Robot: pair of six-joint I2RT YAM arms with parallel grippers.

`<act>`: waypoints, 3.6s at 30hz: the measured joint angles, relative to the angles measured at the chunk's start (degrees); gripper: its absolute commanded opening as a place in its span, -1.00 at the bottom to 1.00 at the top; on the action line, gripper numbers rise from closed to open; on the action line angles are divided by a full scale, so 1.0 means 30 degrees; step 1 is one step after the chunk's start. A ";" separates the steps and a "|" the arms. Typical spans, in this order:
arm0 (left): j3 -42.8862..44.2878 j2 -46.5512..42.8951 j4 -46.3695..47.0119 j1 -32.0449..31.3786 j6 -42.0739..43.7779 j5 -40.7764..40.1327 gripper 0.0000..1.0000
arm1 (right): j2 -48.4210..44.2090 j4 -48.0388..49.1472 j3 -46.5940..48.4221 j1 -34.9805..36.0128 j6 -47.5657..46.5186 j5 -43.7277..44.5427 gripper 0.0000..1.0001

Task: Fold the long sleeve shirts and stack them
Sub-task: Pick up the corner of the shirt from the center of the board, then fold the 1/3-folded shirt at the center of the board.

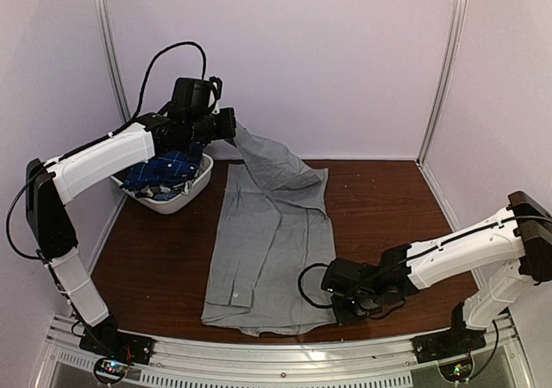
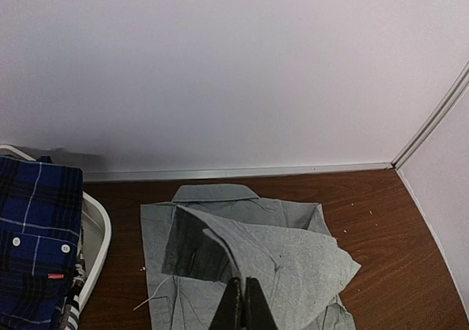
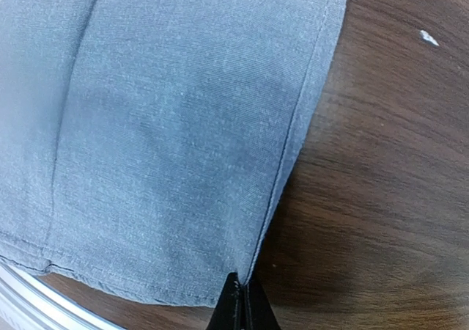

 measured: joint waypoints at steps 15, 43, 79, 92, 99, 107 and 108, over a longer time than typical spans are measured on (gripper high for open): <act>0.0109 0.0233 0.0087 0.0138 -0.0131 -0.0437 -1.00 | -0.3730 -0.0962 -0.1719 -0.2302 -0.0656 0.1035 -0.88; 0.0896 -0.0495 0.0707 0.2754 0.2769 -0.3592 -1.00 | -0.2608 0.2739 -0.0401 -0.0452 -0.3257 -0.1792 -0.93; 0.1341 -0.1217 0.2412 0.3249 0.5158 -0.4452 -1.00 | 0.1552 0.3541 0.3388 -0.0612 -0.6018 -0.4969 -0.89; 0.0532 -0.1501 0.2455 0.3264 0.5085 -0.4437 -1.00 | 0.1756 0.3344 0.3832 -0.0852 -0.6717 -0.5625 -0.77; -0.1027 -0.1603 0.2382 0.3264 0.4758 -0.4437 -1.00 | 0.1749 0.2980 0.4036 -0.1013 -0.7286 -0.5785 0.15; -0.1144 -0.1800 0.2557 0.3286 0.4728 -0.3738 -1.00 | 0.1035 0.2769 0.4874 -0.3869 -0.7941 -0.5304 0.15; -0.1290 -0.1931 0.2754 0.3286 0.4728 -0.3351 -1.00 | 0.1035 0.2841 0.5056 -0.4044 -0.8029 -0.5166 0.12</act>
